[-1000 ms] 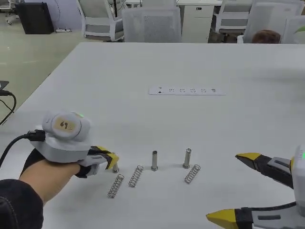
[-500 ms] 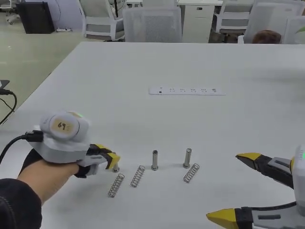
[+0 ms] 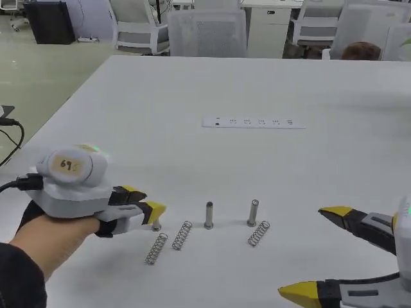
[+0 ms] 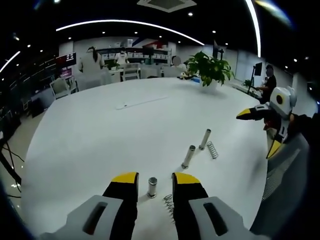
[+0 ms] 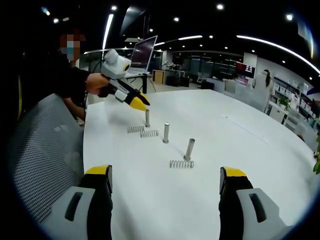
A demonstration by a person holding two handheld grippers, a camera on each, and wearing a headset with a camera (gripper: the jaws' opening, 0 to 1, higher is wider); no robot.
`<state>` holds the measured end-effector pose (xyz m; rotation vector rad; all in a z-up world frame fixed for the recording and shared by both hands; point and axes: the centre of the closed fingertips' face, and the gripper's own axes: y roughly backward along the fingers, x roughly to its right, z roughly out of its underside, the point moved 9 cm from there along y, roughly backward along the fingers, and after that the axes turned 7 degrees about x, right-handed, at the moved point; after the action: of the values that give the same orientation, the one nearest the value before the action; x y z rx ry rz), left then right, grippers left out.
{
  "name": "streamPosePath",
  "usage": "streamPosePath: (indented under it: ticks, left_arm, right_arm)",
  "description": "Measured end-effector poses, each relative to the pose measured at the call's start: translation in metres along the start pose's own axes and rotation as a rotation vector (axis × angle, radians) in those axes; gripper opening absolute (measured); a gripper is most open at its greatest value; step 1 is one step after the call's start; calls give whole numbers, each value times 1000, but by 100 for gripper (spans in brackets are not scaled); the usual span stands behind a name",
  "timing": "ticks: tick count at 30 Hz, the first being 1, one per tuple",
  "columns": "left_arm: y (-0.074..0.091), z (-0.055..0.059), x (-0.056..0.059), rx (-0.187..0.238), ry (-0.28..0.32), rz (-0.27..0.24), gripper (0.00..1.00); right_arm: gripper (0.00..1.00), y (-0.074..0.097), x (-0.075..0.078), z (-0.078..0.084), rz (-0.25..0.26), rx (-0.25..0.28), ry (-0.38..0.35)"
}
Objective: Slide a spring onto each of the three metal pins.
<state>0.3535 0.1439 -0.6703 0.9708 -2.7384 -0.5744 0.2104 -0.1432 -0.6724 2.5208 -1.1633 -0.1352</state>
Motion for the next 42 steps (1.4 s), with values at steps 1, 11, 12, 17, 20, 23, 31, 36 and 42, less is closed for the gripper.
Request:
streamPosePath:
  ticks: [1, 11, 12, 17, 20, 23, 31, 36, 42]
  left_arm:
    - [1, -1, 1, 7, -1, 3, 21]
    - [16, -4, 5, 49, 11, 6, 25]
    - [18, -4, 5, 52, 12, 5, 25]
    - [25, -1, 9, 64, 23, 4, 25]
    - [28, 3, 11, 57, 20, 6, 25]
    - [31, 7, 13, 46, 14, 9, 26]
    - [31, 30, 20, -29, 13, 40, 25]
    - [26, 45, 21, -57, -14, 48, 21]
    - [14, 56, 27, -101, -49, 87, 20]
  right_arm:
    - [88, 0, 0, 0, 0, -1, 0]
    - [88, 0, 1, 0, -3, -2, 3]
    - [88, -1, 0, 0, -5, -3, 3]
    - [88, -1, 1, -2, -7, -3, 7]
    - [88, -2, 1, -3, -9, -2, 10]
    - [88, -3, 0, -4, -16, -3, 15]
    - [88, -3, 0, -8, -29, -7, 25]
    - [88, -6, -1, -10, -38, -9, 30]
    - [88, -8, 0, -8, -41, -22, 31]
